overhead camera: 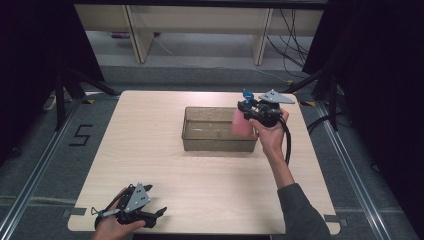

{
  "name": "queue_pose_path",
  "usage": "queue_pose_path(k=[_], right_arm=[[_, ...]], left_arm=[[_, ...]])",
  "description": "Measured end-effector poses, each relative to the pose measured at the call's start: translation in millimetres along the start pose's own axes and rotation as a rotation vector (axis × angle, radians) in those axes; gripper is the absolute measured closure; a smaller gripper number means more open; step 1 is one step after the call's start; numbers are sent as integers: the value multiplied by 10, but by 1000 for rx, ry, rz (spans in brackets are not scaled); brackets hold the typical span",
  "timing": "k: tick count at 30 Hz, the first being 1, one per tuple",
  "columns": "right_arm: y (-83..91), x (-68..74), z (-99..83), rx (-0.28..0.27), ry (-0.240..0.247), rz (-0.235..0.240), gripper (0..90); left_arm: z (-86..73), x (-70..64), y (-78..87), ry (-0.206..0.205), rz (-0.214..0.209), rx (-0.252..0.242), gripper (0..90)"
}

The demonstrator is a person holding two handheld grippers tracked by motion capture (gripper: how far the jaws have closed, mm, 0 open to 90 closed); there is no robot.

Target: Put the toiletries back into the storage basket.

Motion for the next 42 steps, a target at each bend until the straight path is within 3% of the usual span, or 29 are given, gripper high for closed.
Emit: queue_pose_path(k=[2, 3, 7, 10, 13, 15, 17, 23, 24, 25, 29, 30, 31, 32, 35, 37, 38, 42], right_arm=[[-19, -21, -9, -14, -4, -4, 541], [-29, -38, -12, -13, 18, 0, 541], [-58, -70, -87, 13, -15, -12, 541], [-77, -106, -107, 14, 3, -19, 541], [-70, -115, -121, 11, -17, -32, 541], [-70, -131, -115, 8, 4, -31, 541], [-66, -121, -129, 15, -11, -31, 541], [-100, -118, -177, 18, -1, -28, 542], [-93, -113, -201, 30, -16, -39, 542], [-113, -130, -196, 12, 5, -42, 542], [-134, -123, -250, 33, -4, -48, 542], [-141, -136, -244, 28, 13, -44, 542], [-138, -132, -256, 31, 1, -50, 543], [-149, -131, -267, 34, -8, -45, 542], [-161, -133, -295, 41, 0, -44, 542], [-153, -131, -320, 48, -26, -56, 543], [-160, -154, -310, 39, 0, -56, 543], [-147, -150, -351, 57, -23, -60, 543]], left_arm=[[0, -1, 5, 2, -5, 1, 150], [-3, 7, 5, 3, 1, 3, 150], [4, 13, 6, 4, 10, -4, 150], [6, 17, -1, 3, 14, -10, 150], [7, 14, 8, 4, 9, -7, 150], [1, 32, 9, -7, 22, -3, 150], [7, 15, 18, -6, -1, -7, 150], [23, -1, 11, 16, 1, -18, 150], [10, 16, 21, 1, 8, -5, 150], [10, 19, 22, 4, 14, -4, 150], [14, 18, 20, 5, 13, -11, 150], [11, 21, 23, 1, 12, -7, 150], [10, 19, 26, -3, 8, -4, 150], [26, 5, 14, 18, 9, -20, 150], [19, 15, 23, 4, 11, -10, 150], [18, 15, 26, 5, 10, -9, 150], [17, 17, 26, 6, 11, -9, 150], [18, 14, 28, 7, 2, -10, 149]])
Point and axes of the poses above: each handheld gripper's, and its own axes: y roughly backward along the jaws, z roughly out of its top, x roughly to its left, the point moved 9 cm from there along -y, roughly forward along the jaws, and after that the axes turned 12 degrees about -y, right-handed, at the moved point
